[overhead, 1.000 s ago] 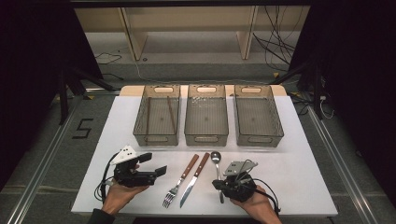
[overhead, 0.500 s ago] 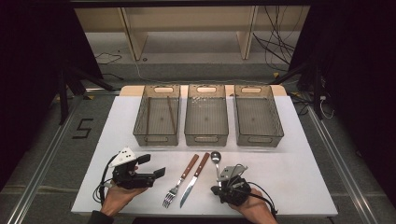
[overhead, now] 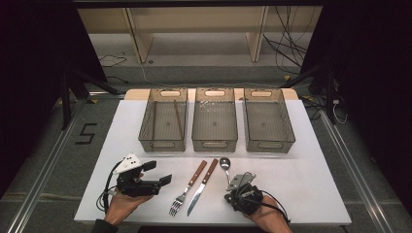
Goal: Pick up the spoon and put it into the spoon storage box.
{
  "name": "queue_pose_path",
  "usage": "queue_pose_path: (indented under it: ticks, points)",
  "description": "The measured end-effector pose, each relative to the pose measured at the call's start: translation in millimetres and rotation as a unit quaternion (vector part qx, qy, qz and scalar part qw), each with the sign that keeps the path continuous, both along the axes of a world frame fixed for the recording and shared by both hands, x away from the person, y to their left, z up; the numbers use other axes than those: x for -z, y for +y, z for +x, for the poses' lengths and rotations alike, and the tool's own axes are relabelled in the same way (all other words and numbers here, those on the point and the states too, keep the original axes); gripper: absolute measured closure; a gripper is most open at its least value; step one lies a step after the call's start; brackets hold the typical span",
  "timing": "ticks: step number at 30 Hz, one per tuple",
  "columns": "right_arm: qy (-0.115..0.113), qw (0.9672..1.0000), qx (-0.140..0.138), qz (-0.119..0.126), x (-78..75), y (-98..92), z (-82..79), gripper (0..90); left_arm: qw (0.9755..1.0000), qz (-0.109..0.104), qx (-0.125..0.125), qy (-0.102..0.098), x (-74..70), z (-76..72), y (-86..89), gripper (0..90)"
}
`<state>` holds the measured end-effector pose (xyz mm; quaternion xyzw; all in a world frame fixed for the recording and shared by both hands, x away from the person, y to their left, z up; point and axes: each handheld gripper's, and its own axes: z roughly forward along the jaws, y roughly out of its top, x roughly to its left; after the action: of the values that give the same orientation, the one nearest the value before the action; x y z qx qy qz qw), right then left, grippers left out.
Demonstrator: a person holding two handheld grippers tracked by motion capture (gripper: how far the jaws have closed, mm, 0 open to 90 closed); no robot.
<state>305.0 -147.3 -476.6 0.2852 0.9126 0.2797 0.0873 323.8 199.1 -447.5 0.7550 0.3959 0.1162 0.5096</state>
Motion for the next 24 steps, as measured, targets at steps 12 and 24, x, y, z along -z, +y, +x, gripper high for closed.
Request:
queue_pose_path:
  ticks: [12,24]
  points:
    - [-0.009,0.9984,0.042,-0.036,-4.5,-36.1,12.9,90.0,1.0000,0.003,-0.001,0.003,1.4,1.1,0.4,16.7]
    - [-0.005,0.9958,0.077,-0.049,-9.2,-57.9,26.2,89.3,1.0000,0.005,0.000,0.002,2.0,1.5,0.0,16.8]
